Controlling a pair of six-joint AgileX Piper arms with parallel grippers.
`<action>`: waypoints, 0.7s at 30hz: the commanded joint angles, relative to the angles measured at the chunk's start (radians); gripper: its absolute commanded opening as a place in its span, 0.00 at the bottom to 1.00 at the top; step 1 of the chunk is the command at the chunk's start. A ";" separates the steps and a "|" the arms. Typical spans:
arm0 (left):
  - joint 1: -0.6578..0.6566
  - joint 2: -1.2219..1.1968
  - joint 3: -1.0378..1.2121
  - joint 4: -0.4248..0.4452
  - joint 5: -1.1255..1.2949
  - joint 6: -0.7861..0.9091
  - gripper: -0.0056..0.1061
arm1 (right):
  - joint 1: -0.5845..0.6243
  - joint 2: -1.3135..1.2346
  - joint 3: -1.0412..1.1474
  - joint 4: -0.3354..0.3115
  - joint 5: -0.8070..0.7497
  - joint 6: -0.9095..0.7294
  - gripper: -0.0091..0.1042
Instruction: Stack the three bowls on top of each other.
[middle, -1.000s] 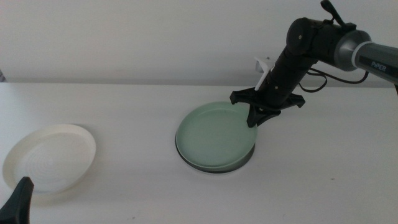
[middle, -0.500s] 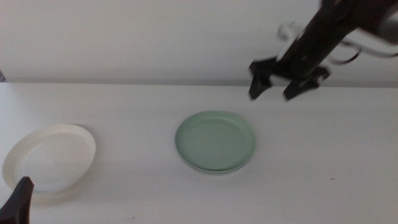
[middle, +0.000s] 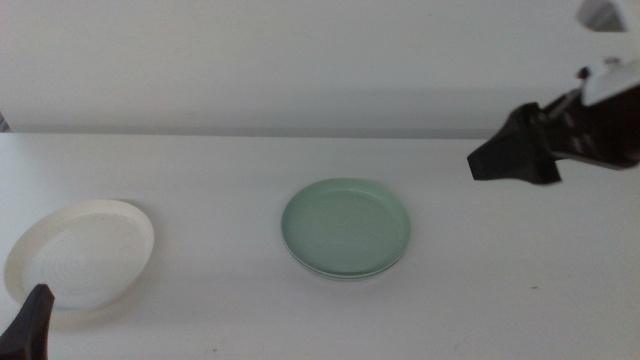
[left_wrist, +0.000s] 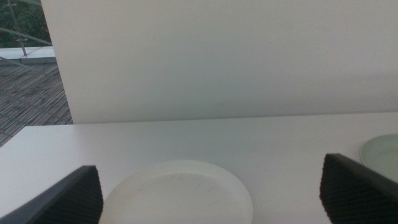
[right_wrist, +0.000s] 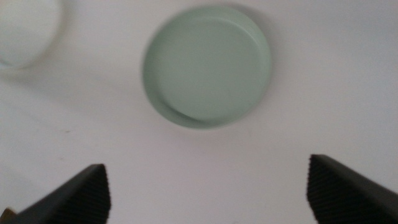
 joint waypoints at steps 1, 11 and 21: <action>0.003 -0.041 0.040 -0.015 -0.016 -0.007 0.89 | 0.029 -0.081 0.032 0.000 -0.042 -0.049 0.85; 0.003 -0.041 0.040 -0.015 -0.016 -0.007 0.89 | 0.038 -0.109 0.032 -0.006 -0.013 -0.083 0.90; 0.003 -0.041 0.040 -0.015 -0.016 -0.007 0.89 | 0.038 -0.110 0.032 -0.021 -0.033 -0.069 0.90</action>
